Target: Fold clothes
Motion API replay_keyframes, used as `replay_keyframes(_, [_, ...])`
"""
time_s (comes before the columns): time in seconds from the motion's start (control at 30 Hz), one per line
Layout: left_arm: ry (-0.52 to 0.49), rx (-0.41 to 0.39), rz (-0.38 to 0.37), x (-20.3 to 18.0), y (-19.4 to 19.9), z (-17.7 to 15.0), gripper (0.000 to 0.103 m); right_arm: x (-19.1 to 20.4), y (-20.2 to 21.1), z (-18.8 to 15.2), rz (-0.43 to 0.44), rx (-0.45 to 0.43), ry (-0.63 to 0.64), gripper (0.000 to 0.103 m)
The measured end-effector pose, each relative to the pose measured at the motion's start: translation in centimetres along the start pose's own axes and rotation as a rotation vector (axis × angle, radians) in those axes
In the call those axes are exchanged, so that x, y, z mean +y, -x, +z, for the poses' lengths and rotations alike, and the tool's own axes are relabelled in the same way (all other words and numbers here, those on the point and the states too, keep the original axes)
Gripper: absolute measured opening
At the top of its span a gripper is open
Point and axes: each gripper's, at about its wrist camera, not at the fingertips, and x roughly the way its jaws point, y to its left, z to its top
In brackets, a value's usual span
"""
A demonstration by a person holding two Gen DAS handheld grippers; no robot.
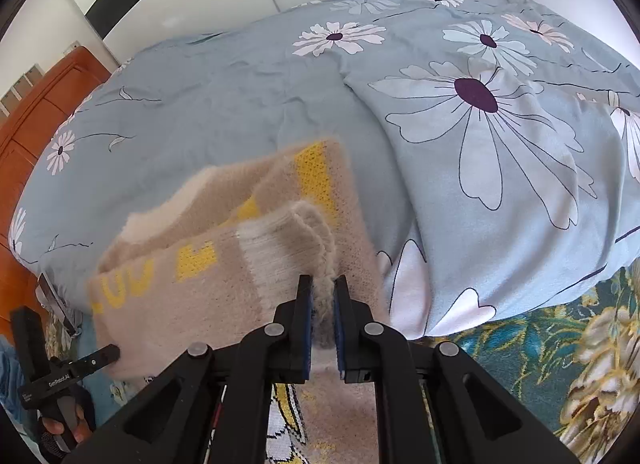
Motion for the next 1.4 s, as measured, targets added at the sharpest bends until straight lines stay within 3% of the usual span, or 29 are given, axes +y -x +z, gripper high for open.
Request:
replay_keyframes(0.1, [0.011, -0.005, -0.031, 0.4, 0.9, -0.4, 0.067, 0.3, 1.0, -0.1, -0.002, -0.005, 0.025, 0.015])
replay_keyframes(0.13, [0.016, -0.007, -0.040, 0.5, 1.3, -0.6, 0.067, 0.4, 1.4, -0.3, -0.002, -0.008, 0.033, 0.019])
replay_keyframes(0.2, [0.033, -0.004, -0.068, 1.0, 2.0, -1.4, 0.067, 0.1, 2.2, -1.1, -0.003, -0.009, 0.040, 0.037])
replay_keyframes(0.27, [0.045, 0.010, -0.097, 1.5, 2.5, -2.5, 0.067, -0.9, 2.7, -2.7, 0.019, 0.023, 0.032, 0.041])
replay_keyframes(0.57, [0.071, 0.177, -0.148, 3.0, 1.6, -9.1, 0.067, -7.9, 3.7, -11.8, 0.081, 0.208, -0.096, 0.041])
replay_keyframes(0.8, [0.084, 0.277, -0.223, 2.5, 0.8, -13.3, 0.067, -12.0, 4.2, -15.5, 0.221, 0.189, -0.290, 0.042])
replay_keyframes(0.93, [0.125, 0.314, -0.285, 2.9, 1.0, -14.9, 0.067, -11.6, 4.3, -16.4, 0.312, 0.203, -0.318, 0.042])
replay_keyframes(1.07, [0.096, 0.337, -0.306, 2.3, 1.2, -16.3, 0.067, -10.4, 4.0, -18.1, 0.408, 0.225, -0.349, 0.042])
replay_keyframes(1.27, [0.119, 0.361, -0.348, 1.9, 1.3, -17.3, 0.065, -9.4, 3.6, -18.7, 0.447, 0.246, -0.337, 0.041])
replay_keyframes(1.37, [0.145, 0.392, -0.368, 2.1, 1.3, -18.3, 0.048, -9.3, 3.6, -18.9, 0.434, 0.254, -0.345, 0.031])
replay_keyframes(1.4, [0.163, 0.404, -0.375, 2.2, 1.1, -18.5, 0.038, -9.3, 3.7, -19.0, 0.422, 0.265, -0.344, 0.024])
